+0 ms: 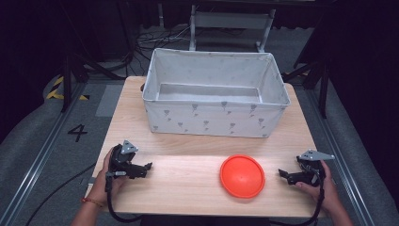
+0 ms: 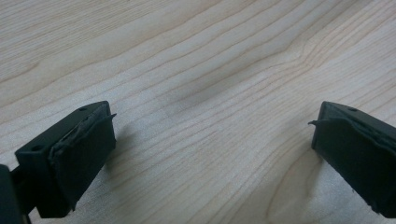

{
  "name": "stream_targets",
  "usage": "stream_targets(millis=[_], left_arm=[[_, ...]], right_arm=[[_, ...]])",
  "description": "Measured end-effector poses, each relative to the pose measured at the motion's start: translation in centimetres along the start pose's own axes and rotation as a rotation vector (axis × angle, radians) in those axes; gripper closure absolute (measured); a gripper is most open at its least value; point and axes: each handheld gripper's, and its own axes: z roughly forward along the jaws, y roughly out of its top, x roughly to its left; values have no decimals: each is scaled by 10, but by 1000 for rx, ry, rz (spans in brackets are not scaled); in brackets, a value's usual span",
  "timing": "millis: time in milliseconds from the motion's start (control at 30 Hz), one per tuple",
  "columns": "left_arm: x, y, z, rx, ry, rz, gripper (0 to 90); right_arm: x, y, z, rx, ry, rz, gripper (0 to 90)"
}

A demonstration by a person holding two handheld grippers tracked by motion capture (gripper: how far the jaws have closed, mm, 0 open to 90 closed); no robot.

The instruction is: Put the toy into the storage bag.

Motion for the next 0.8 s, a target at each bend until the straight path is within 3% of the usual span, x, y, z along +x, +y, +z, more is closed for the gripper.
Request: stream_targets(millis=[267,467,533,633,700,733,767,800], left_arm=[[2,-4,-4,4,-21,34,1],[1,-6,-5,2,-19,22,2],[3,-6,-6,4,-31,36,1],[5,-6,-6,2,-45,61,0],[6,-6,-6,2,-43,67,0],[6,-6,-6,3,-46,62,0],[5,-6,-6,3,-45,61,0],[5,-6,-6,3,-45,61,0]], right_arm=[[0,0,0,1,-1,3,2],[-1,0,0,0,-12,11,5],[-1,-1,-1,0,-16,16,10],[-2,-1,-3,-2,-18,16,56],[-1,0,-4,-3,-13,8,143],[0,2,-6,2,0,-6,227],[1,4,-9,-8,-5,-18,237],[3,7,-11,-18,-7,-22,181]])
